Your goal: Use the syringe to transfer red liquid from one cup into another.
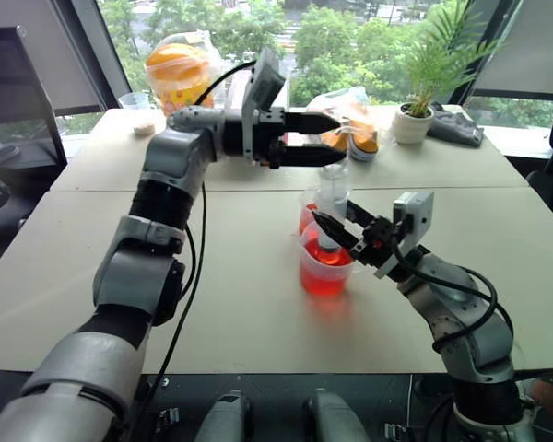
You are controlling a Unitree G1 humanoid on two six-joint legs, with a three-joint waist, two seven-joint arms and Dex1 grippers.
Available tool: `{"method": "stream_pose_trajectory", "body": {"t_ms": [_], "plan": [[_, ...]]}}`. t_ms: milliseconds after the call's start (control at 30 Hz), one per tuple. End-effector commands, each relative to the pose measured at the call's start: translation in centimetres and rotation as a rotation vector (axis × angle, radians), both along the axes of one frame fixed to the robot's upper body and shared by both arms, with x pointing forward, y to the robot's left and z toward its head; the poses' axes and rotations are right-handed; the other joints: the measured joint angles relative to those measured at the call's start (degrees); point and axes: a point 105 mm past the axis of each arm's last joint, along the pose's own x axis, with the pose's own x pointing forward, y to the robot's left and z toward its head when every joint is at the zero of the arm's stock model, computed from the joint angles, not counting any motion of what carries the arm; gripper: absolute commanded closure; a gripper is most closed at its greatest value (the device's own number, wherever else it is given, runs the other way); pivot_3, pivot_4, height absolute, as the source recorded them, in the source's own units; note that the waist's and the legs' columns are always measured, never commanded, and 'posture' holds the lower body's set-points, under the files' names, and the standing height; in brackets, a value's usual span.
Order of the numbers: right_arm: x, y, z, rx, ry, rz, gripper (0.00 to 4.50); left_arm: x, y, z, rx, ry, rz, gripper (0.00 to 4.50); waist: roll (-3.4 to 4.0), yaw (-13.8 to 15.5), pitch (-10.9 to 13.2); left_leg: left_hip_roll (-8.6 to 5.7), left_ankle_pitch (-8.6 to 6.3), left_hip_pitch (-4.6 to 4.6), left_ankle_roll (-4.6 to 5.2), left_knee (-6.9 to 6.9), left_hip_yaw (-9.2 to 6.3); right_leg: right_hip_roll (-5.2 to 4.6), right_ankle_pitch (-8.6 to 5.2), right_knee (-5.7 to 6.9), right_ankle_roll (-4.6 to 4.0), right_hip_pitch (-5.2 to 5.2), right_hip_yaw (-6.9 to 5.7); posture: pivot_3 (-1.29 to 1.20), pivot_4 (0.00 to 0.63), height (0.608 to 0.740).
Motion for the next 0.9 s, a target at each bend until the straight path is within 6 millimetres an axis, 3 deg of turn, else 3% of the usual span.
{"method": "stream_pose_trajectory", "body": {"t_ms": [33, 267, 433, 533, 633, 733, 900], "plan": [[-0.9, 0.0, 2.4, 0.014, -0.084, 0.018, 3.06, -0.9, 1.1, 1.2, -0.027, -0.048, -0.028, 0.37, 0.0, 0.0, 0.0, 0.0, 0.0, 0.0, 0.0, 0.0, 0.0, 0.0, 0.0, 0.0, 0.0, 0.0, 0.0, 0.0, 0.15, 0.74], [-0.7, -0.5, 3.7, 0.033, -0.091, 0.007, 3.06, -1.1, 4.1, 0.6, -0.02, -0.015, 0.013, 0.37, 0.0, -0.14, 0.0, 0.01, 0.0, 0.01, 0.0, -0.01, -0.02, 0.0, 0.0, 0.01, 0.0, 0.0, 0.01, 0.0, 0.15, 0.74], [0.2, -1.3, 8.4, 0.101, -0.124, 0.015, 3.06, -0.3, 6.1, -0.4, -0.004, -0.013, 0.119, 0.37, 0.0, -0.06, 0.0, 0.01, 0.01, 0.0, -0.01, 0.01, -0.02, -0.03, 0.0, 0.02, 0.0, -0.01, 0.01, 0.0, 0.15, 0.74], [1.7, -1.6, 11.3, 0.127, -0.144, 0.025, 3.06, 0.0, 6.6, -0.8, -0.004, -0.016, 0.159, 0.37, 0.0, 0.02, 0.0, 0.02, 0.01, 0.0, -0.01, 0.01, -0.06, -0.05, 0.0, 0.01, -0.01, -0.01, -0.02, 0.0, 0.15, 0.74], [3.8, -1.9, 12.9, 0.127, -0.173, 0.011, 3.06, 0.1, 6.7, -1.1, -0.005, -0.016, 0.176, 0.37, 0.0, 0.18, 0.0, 0.01, 0.01, -0.01, -0.01, 0.0, -0.05, -0.06, 0.0, -0.01, -0.01, 0.0, -0.03, 0.0, 0.15, 0.74], [6.5, -2.0, 12.5, 0.114, -0.186, -0.015, 3.06, 0.1, 6.8, -1.3, -0.003, -0.026, 0.197, 0.37, 0.0, 0.02, 0.0, 0.01, 0.01, -0.03, -0.01, -0.01, -0.02, -0.07, 0.01, -0.03, -0.01, -0.02, -0.02, 0.0, 0.15, 0.74], [9.6, -2.2, 8.3, 0.086, -0.157, -0.053, 3.06, 0.2, 6.6, -0.9, -0.019, -0.041, 0.22, 0.37, 0.0, -0.08, 0.0, 0.01, 0.0, -0.04, -0.01, -0.03, 0.02, -0.05, 0.01, -0.01, -0.01, -0.07, -0.01, 0.0, 0.15, 0.74]]}}
